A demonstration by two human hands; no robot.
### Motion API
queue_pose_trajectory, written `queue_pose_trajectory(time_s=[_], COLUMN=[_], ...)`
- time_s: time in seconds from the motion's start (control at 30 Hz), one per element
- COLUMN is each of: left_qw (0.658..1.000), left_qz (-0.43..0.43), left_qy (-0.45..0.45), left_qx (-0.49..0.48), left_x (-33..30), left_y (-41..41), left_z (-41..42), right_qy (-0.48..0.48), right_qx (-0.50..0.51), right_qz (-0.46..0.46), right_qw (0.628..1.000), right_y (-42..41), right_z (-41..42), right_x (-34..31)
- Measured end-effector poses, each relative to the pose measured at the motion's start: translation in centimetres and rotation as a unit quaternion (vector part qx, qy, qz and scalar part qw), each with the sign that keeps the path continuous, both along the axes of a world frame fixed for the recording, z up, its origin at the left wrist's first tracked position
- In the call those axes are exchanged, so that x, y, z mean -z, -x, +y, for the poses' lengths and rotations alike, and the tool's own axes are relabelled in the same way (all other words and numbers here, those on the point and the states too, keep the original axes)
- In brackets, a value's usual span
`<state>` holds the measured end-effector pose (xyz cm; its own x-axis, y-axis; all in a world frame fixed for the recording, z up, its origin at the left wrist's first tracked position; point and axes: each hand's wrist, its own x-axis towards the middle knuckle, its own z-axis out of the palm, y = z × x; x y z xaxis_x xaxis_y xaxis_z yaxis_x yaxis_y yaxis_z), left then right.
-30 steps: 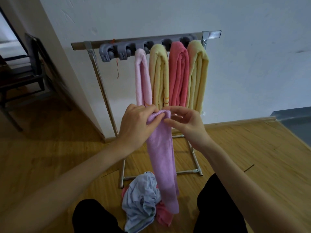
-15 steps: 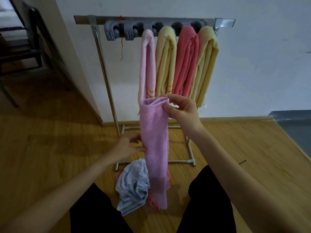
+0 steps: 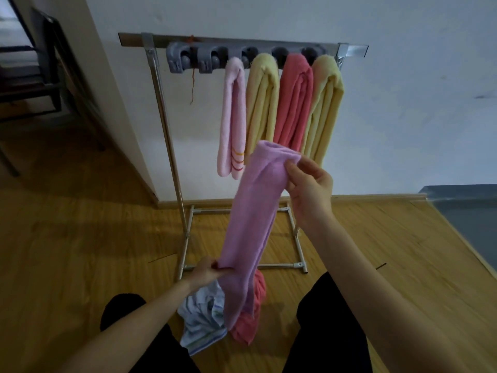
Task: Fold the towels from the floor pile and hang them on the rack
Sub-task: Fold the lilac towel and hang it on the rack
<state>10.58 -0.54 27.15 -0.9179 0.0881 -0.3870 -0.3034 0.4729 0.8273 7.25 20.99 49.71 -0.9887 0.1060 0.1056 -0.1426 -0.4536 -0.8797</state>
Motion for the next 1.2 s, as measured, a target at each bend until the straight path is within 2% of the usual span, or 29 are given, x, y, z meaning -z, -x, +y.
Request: queue_pose_trajectory(time_s=[0.07, 0.17, 0.27, 0.4, 0.53, 0.63, 0.67, 0.73, 0.77, 0.8, 0.87, 0.97, 1.2], left_qw=[1.0, 0.999, 0.999, 0.997, 0.982, 0.961, 0.955, 0.942, 0.937, 0.932, 0.929, 0.934, 0.942], left_qz=[0.001, -0.006, 0.02, 0.063, 0.073, 0.05, 0.044, 0.047, 0.051, 0.054, 0.054, 0.059, 0.085], left_qy=[0.003, -0.008, 0.0, -0.033, -0.017, 0.015, 0.022, 0.033, 0.04, 0.044, 0.044, 0.045, 0.056], left_qx=[-0.01, -0.039, -0.035, 0.034, 0.171, 0.272, 0.294, 0.331, 0.344, 0.356, 0.364, 0.35, 0.32], left_x=[0.0, -1.4, -3.6, -9.1, -15.2, -19.7, -20.9, -22.5, -23.0, -23.4, -23.8, -24.1, -24.3], left_y=[0.0, 0.4, 1.5, 2.6, 2.8, 2.5, 2.4, 2.4, 2.5, 2.5, 2.6, 2.6, 2.1], left_z=[-0.7, -1.2, -1.3, -1.0, -0.3, 0.7, 0.9, 1.4, 1.6, 1.8, 2.2, 2.0, -0.2], right_qy=[0.006, -0.047, -0.154, -0.291, -0.478, -0.638, -0.642, -0.534, -0.451, -0.388, -0.334, -0.319, -0.304], right_qx=[0.093, 0.148, 0.144, 0.044, -0.119, -0.206, -0.219, -0.289, -0.346, -0.395, -0.475, -0.522, -0.475], right_qz=[-0.066, -0.15, -0.209, -0.226, -0.23, -0.103, -0.037, 0.073, 0.077, 0.065, 0.048, 0.038, 0.029], right_qw=[0.993, 0.976, 0.955, 0.928, 0.839, 0.734, 0.733, 0.791, 0.819, 0.83, 0.813, 0.79, 0.825], right_y=[1.0, 2.5, 2.4, 1.5, 1.3, 1.8, 1.9, 1.7, 1.4, 1.1, 0.8, 0.9, 1.0], right_z=[0.9, 1.8, 1.6, 1.3, 2.0, 2.6, 2.7, 2.5, 2.3, 2.0, 1.5, 1.2, 2.8], right_x=[1.2, 4.4, 7.8, 13.1, 16.1, 15.1, 14.1, 10.9, 9.4, 8.0, 6.5, 6.0, 4.7])
